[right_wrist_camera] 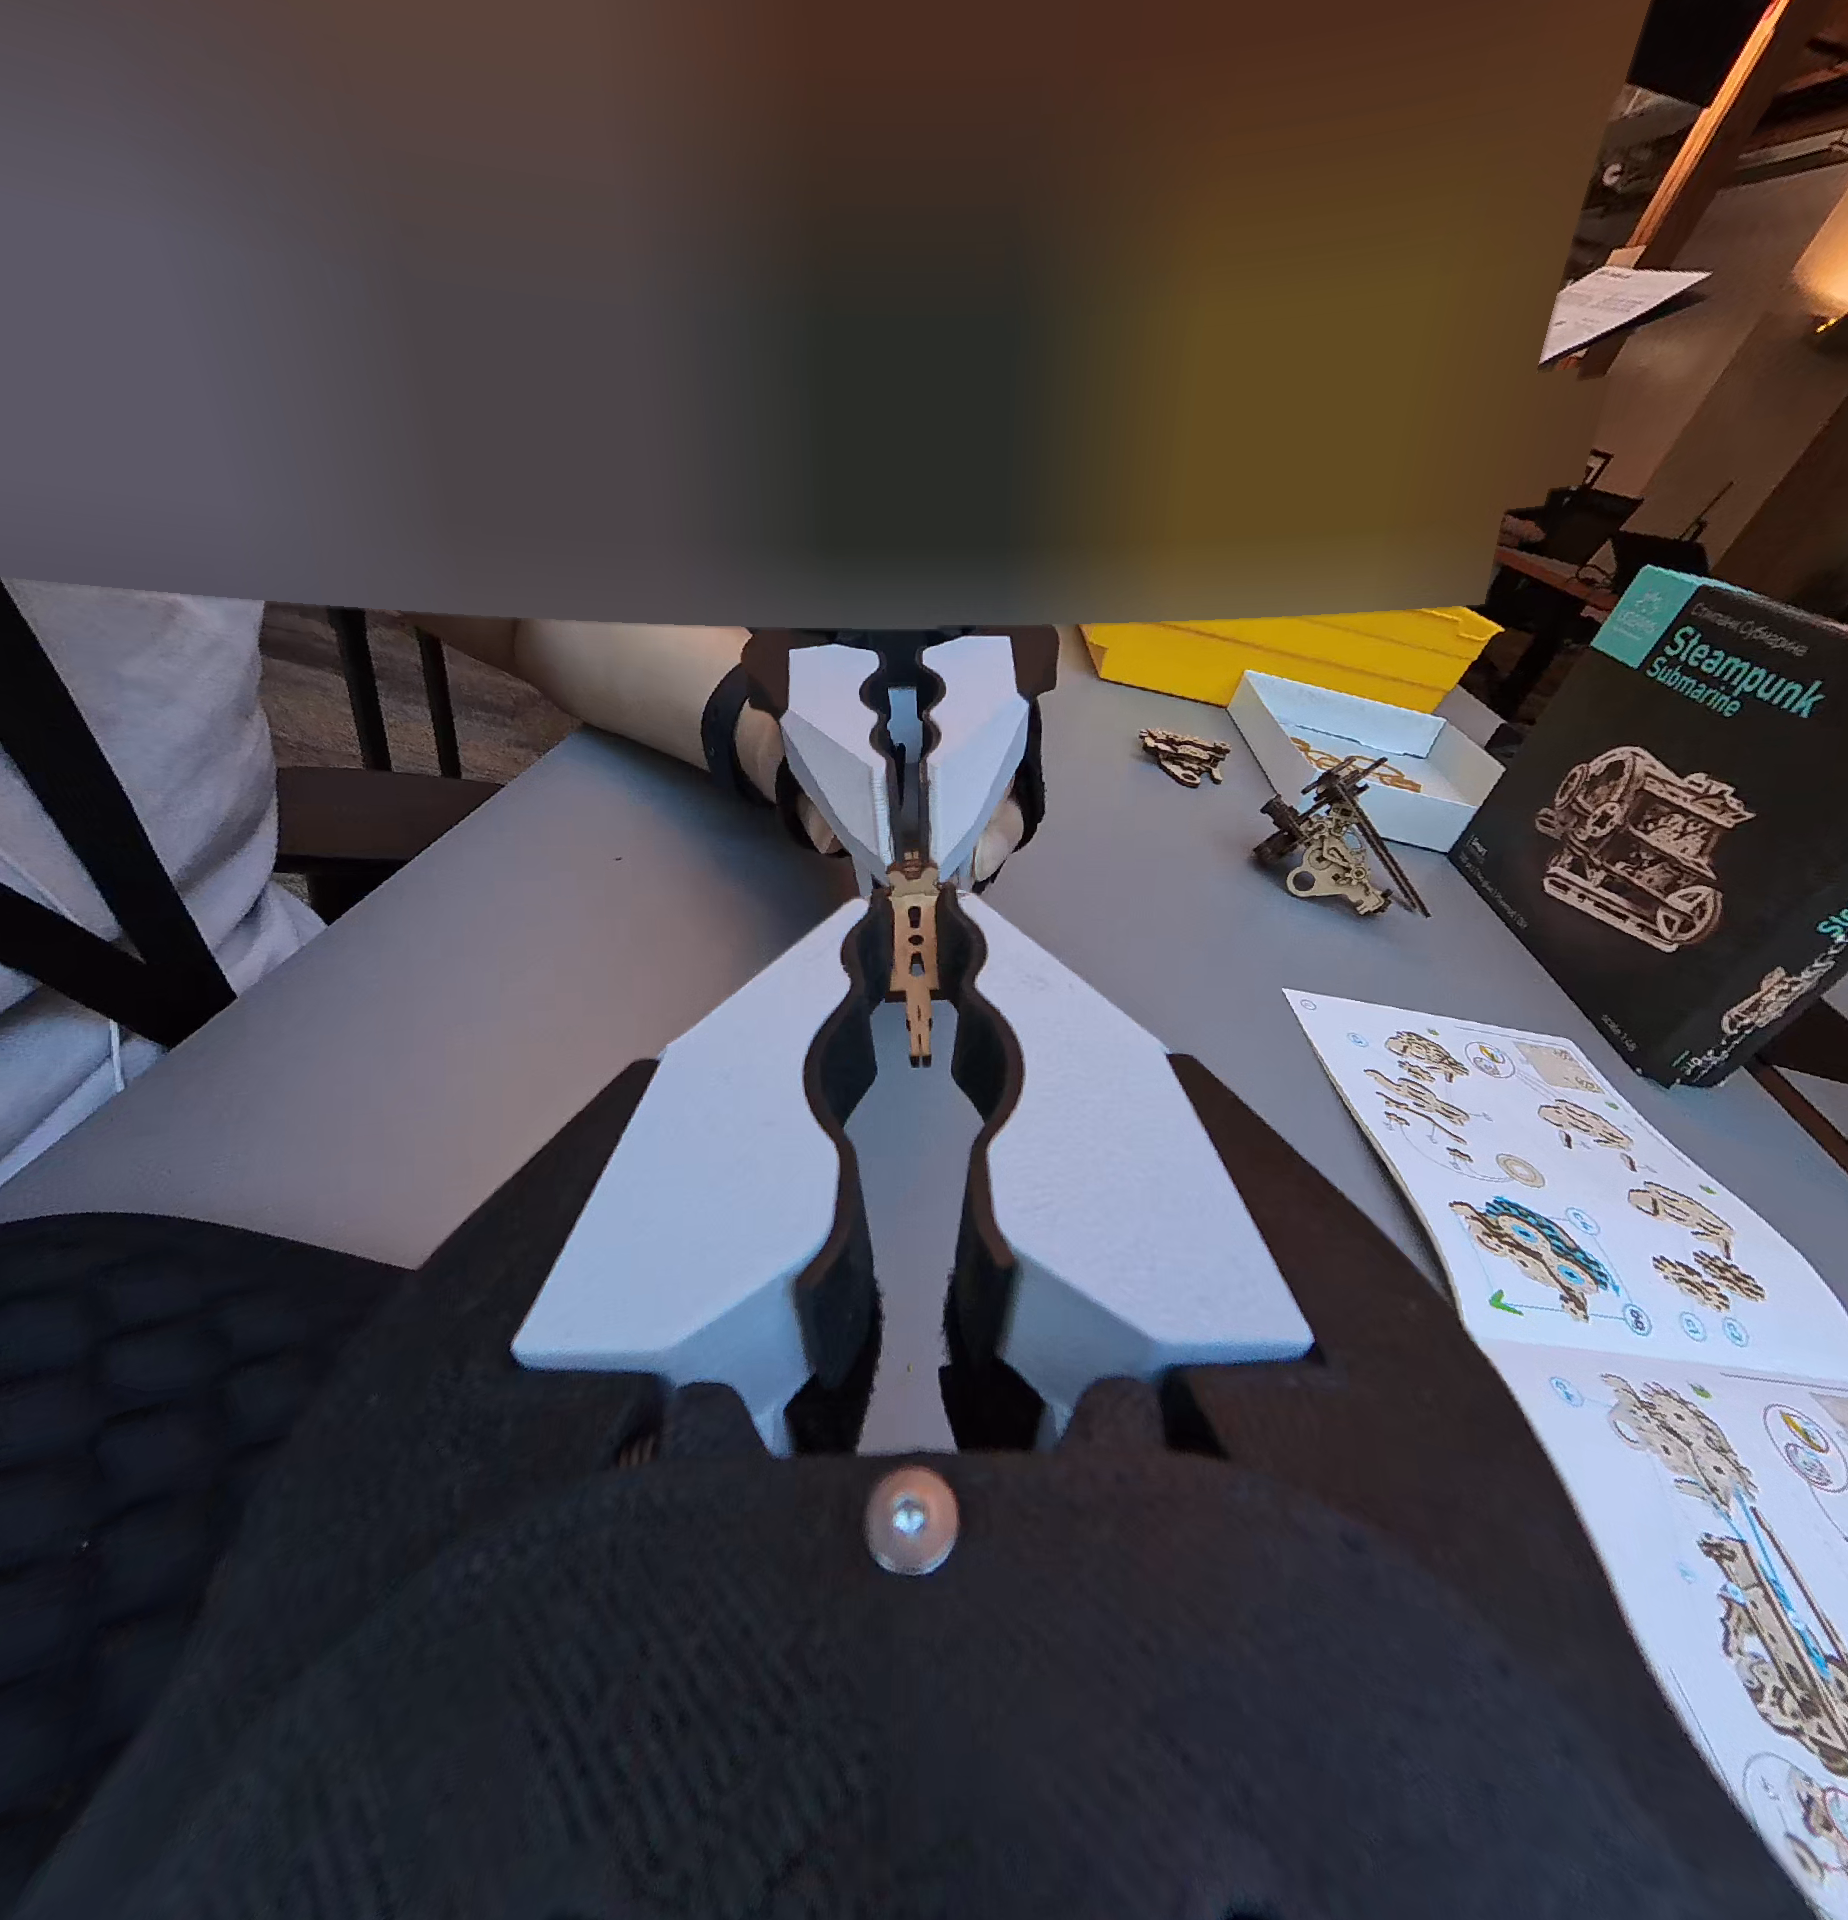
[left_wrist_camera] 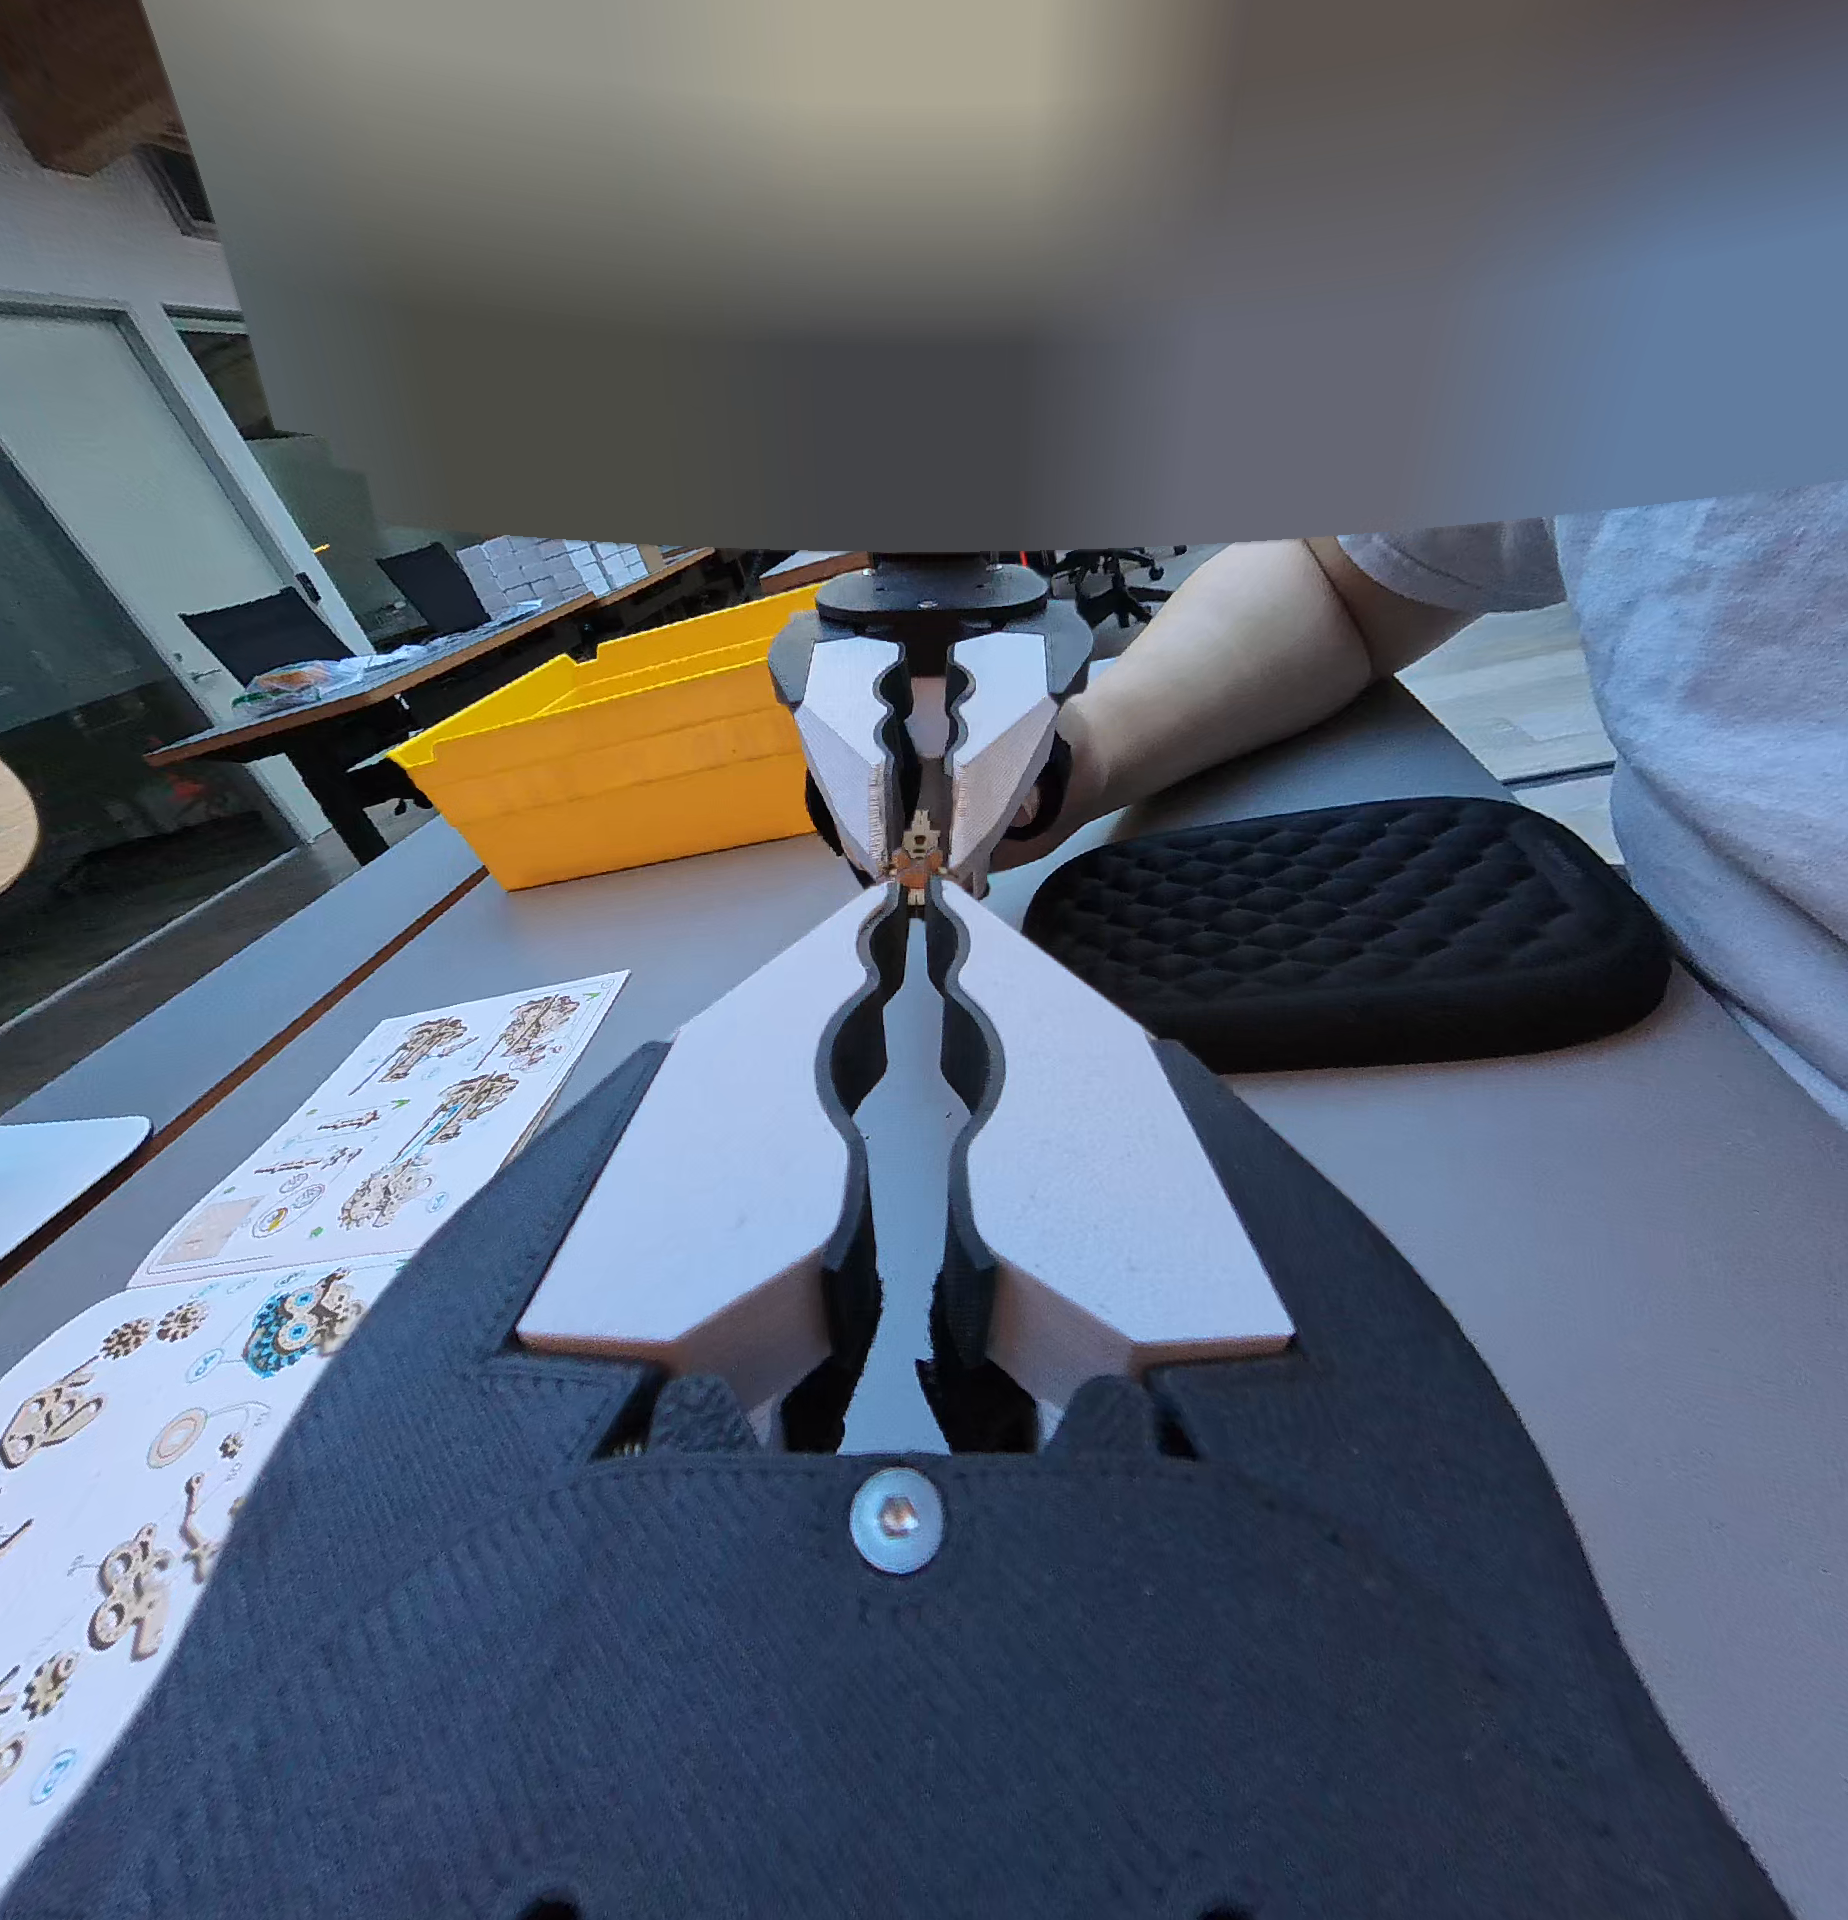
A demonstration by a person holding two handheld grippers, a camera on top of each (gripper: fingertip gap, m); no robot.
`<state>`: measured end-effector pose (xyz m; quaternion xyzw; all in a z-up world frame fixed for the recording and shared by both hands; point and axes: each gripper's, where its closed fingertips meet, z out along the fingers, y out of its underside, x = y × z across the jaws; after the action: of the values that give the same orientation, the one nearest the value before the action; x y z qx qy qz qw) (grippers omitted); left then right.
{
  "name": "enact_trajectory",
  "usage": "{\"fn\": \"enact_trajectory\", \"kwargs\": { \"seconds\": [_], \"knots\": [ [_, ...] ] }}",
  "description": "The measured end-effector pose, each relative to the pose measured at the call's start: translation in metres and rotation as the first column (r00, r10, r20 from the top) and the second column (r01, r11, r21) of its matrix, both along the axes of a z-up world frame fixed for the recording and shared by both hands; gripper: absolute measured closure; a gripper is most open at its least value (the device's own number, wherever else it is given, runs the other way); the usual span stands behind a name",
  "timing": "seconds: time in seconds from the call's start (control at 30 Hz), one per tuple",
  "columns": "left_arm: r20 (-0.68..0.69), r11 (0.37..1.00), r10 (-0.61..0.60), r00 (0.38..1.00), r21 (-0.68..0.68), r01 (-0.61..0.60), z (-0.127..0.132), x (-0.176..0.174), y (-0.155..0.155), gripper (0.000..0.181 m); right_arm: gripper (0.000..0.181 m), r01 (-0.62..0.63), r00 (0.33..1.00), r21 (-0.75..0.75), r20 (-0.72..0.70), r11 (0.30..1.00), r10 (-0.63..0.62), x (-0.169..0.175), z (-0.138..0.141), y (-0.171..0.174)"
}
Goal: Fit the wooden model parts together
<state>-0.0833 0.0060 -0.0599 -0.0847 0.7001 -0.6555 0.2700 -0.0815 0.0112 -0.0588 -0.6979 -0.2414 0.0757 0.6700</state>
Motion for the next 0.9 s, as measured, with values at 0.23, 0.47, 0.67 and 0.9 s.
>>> {"fn": "enact_trajectory", "kwargs": {
  "seconds": [0.23,0.47,0.67,0.9],
  "knots": [
    [-0.011,0.997,-0.034,0.999,0.065,0.035,-0.009,-0.003,-0.002,0.181,0.176,-0.025,0.999,-0.034,0.037,0.999,0.026,-0.005,-0.009,-0.001],
    [-0.017,1.0,-0.017,1.0,0.006,0.017,0.0,0.001,0.002,0.181,0.175,0.0,1.0,0.007,-0.023,1.0,0.0,0.002,0.003,0.004],
    [-0.013,0.999,0.006,1.0,-0.04,-0.006,0.007,0.005,0.007,0.181,0.174,0.029,0.997,0.06,0.067,0.998,-0.033,0.007,0.006,0.005],
    [-0.063,0.997,-0.024,0.998,-0.075,0.019,0.003,0.004,0.004,0.181,0.176,-0.011,1.0,-0.014,-0.005,1.0,0.011,0.006,0.002,0.003]
  ]
}}
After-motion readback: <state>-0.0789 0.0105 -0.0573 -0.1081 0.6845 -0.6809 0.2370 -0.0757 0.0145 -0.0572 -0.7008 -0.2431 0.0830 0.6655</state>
